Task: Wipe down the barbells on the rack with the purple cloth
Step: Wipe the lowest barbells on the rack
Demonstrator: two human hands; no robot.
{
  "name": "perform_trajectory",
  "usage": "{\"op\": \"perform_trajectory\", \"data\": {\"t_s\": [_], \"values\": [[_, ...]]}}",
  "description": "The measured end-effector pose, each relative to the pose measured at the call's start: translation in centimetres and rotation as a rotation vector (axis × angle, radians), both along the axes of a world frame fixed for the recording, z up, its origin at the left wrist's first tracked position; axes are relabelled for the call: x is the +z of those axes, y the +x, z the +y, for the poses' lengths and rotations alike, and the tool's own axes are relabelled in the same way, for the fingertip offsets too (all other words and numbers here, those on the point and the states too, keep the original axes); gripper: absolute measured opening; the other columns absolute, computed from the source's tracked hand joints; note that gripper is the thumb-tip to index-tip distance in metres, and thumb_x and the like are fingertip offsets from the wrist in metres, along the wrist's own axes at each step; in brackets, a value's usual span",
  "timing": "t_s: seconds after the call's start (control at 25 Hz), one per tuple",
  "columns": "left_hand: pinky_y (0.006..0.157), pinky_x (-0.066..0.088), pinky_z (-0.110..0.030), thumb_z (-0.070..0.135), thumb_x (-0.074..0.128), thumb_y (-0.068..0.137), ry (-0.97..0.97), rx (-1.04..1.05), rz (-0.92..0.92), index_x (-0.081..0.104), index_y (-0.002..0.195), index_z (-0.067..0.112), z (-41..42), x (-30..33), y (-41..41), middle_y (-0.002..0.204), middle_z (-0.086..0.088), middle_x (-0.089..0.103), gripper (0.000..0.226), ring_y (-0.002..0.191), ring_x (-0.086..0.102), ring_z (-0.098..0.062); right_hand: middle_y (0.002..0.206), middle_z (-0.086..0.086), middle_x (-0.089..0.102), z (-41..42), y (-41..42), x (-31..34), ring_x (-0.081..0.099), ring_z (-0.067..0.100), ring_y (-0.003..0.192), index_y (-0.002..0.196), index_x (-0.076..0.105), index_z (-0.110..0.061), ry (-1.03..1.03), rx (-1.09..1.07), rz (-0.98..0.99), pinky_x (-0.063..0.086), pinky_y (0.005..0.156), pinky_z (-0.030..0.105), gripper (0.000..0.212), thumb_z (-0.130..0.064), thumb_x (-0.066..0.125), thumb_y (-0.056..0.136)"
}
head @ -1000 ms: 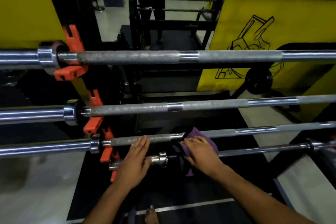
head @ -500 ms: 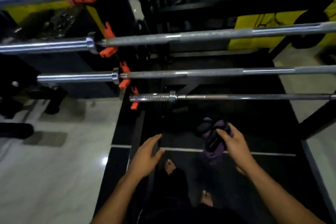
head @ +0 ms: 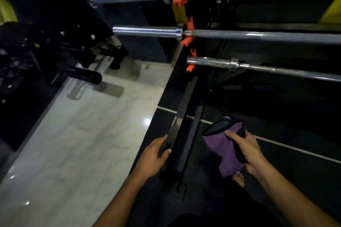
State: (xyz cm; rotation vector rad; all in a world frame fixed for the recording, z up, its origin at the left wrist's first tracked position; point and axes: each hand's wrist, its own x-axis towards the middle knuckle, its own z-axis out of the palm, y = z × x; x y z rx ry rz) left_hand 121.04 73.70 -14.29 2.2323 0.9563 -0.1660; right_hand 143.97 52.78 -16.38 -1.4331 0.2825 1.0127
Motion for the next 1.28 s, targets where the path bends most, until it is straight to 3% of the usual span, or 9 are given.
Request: {"op": "perform_trajectory", "data": {"t_s": [0.16, 0.28, 0.4, 0.52, 0.64, 0.76, 0.92, 1.16, 1.28], "values": [[0.113, 0.037, -0.029, 0.038, 0.06, 0.098, -0.031, 0.125, 0.01, 0.041, 0.151, 0.025, 0.5, -0.4, -7.4, 0.15, 0.005, 0.047, 0.058, 0.135, 0.046, -0.012, 0.1, 0.002, 0.073, 3.6, -4.4, 0.4, 0.068, 0.015, 0.087, 0.113, 0.067, -0.018, -0.065, 0.203, -0.109, 0.054, 0.07, 0.026, 0.028, -0.001, 0.067, 0.091], [0.113, 0.039, -0.034, 0.044, 0.058, 0.097, -0.048, 0.226, -0.004, 0.038, 0.152, 0.029, 1.5, -1.2, -15.8, 0.151, 0.006, 0.046, 0.06, 0.136, 0.046, -0.012, 0.087, -0.001, 0.072, 6.8, -9.8, 0.4, 0.067, 0.01, 0.072, 0.1, 0.068, -0.017, -0.135, 0.353, -0.228, 0.05, 0.055, 0.017, 0.019, -0.001, 0.066, 0.091], [0.114, 0.037, -0.035, 0.044, 0.058, 0.097, -0.072, 0.308, -0.034, 0.037, 0.153, 0.028, 3.2, -2.4, -24.5, 0.152, 0.005, 0.044, 0.062, 0.136, 0.044, -0.012, 0.078, -0.002, 0.073, 9.8, -17.0, 0.2, 0.066, 0.017, 0.076, 0.098, 0.071, -0.016, -0.184, 0.452, -0.327, 0.048, 0.061, 0.026, 0.018, -0.001, 0.063, 0.091], [0.114, 0.037, -0.033, 0.043, 0.059, 0.096, -0.1, 0.376, -0.056, 0.037, 0.152, 0.027, 5.3, -2.8, -33.0, 0.15, 0.004, 0.045, 0.062, 0.135, 0.046, -0.012, 0.087, 0.003, 0.073, 12.8, -24.7, 1.2, 0.068, 0.015, 0.077, 0.098, 0.07, -0.017, -0.192, 0.418, -0.353, 0.051, 0.063, 0.027, 0.022, 0.002, 0.058, 0.094], [0.107, 0.035, -0.015, 0.034, 0.064, 0.096, -0.162, 0.519, -0.124, 0.043, 0.147, 0.027, 7.4, -2.3, -40.2, 0.145, 0.008, 0.049, 0.056, 0.133, 0.047, -0.01, 0.091, 0.007, 0.072, 15.5, -31.3, 2.4, 0.068, 0.009, 0.071, 0.094, 0.067, -0.017, -0.171, 0.426, -0.428, 0.054, 0.061, 0.022, 0.027, 0.007, 0.057, 0.092], [0.103, 0.038, -0.016, 0.031, 0.066, 0.095, -0.194, 0.593, -0.18, 0.046, 0.146, 0.025, 10.0, -1.7, -45.0, 0.144, 0.009, 0.052, 0.055, 0.131, 0.049, -0.006, 0.098, 0.013, 0.074, 18.6, -35.1, 3.4, 0.07, 0.022, 0.086, 0.097, 0.069, -0.016, -0.14, 0.497, -0.488, 0.058, 0.082, 0.042, 0.025, 0.006, 0.058, 0.09], [0.106, 0.041, -0.026, 0.032, 0.066, 0.094, -0.178, 0.638, -0.241, 0.051, 0.141, 0.029, 13.1, -1.3, -46.3, 0.142, 0.01, 0.055, 0.05, 0.127, 0.052, -0.004, 0.097, 0.007, 0.075, 23.0, -35.8, 4.8, 0.071, 0.022, 0.089, 0.096, 0.07, -0.021, -0.11, 0.546, -0.568, 0.058, 0.087, 0.045, 0.027, 0.003, 0.059, 0.089], [0.102, 0.042, -0.017, 0.035, 0.064, 0.095, -0.253, 0.346, -0.236, 0.048, 0.139, 0.041, 18.4, -0.3, -39.8, 0.136, 0.023, 0.053, 0.047, 0.123, 0.051, 0.008, 0.091, 0.004, 0.075, 28.3, -34.2, 3.4, 0.07, 0.017, 0.083, 0.1, 0.069, -0.016, -0.029, 0.4, -0.441, 0.055, 0.073, 0.031, 0.036, 0.011, 0.049, 0.09], [0.103, 0.044, -0.018, 0.032, 0.067, 0.094, -0.319, 0.278, -0.27, 0.049, 0.138, 0.042, 23.1, 0.2, -35.4, 0.135, 0.022, 0.056, 0.048, 0.121, 0.053, 0.008, 0.07, -0.001, 0.068, 31.5, -32.9, 2.6, 0.062, 0.014, 0.066, 0.089, 0.064, -0.015, 0.04, 0.231, -0.294, 0.05, 0.058, 0.021, 0.031, 0.012, 0.049, 0.084]]}}
